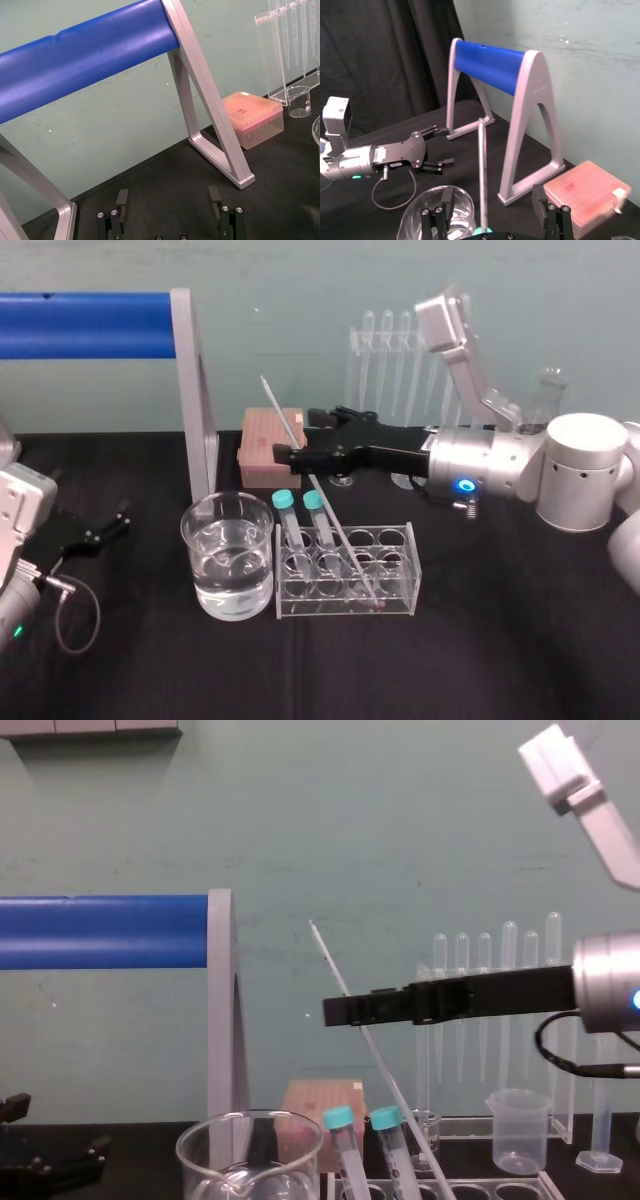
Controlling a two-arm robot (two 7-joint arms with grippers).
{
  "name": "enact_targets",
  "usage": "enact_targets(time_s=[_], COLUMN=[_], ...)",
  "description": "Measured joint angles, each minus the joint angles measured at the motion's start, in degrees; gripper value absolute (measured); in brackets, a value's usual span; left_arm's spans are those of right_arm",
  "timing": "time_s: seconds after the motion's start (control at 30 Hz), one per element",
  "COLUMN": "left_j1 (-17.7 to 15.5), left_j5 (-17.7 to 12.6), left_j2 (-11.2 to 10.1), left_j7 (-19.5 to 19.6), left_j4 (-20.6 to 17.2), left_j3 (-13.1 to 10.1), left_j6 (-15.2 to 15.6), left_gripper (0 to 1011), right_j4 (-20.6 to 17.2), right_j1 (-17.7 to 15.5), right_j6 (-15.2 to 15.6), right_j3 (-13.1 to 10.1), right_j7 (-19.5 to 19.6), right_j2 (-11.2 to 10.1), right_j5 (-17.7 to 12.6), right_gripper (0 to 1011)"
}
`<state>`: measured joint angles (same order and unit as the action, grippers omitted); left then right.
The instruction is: Hold the thermometer with one hand and immerse one end into the beaker, then reinsert it into the test tube rack.
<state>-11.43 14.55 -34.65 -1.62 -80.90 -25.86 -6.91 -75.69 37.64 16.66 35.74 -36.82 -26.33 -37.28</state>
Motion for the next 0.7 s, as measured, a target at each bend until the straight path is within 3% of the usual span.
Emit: enact_targets(time_s=[0.23,0.7], left_j1=[0.0,0.0], left_j5=[0.0,0.0], left_j2=[0.0,0.0], left_j7=[0.0,0.0], left_j4=[0.0,0.0], left_j3=[0.0,0.0], left_j6=[0.0,0.0], left_gripper=[1008,1008], right_j4=[2.05,2.45], right_j1=[1.81,2.31], right_j6=[-0.56,-1.76], right_j3=[2.01,3.25], right_j7=[-1.3,-1.36], right_j2=[1.39,1.23], right_j5=[0.62,1.82], right_gripper=[1002,1002])
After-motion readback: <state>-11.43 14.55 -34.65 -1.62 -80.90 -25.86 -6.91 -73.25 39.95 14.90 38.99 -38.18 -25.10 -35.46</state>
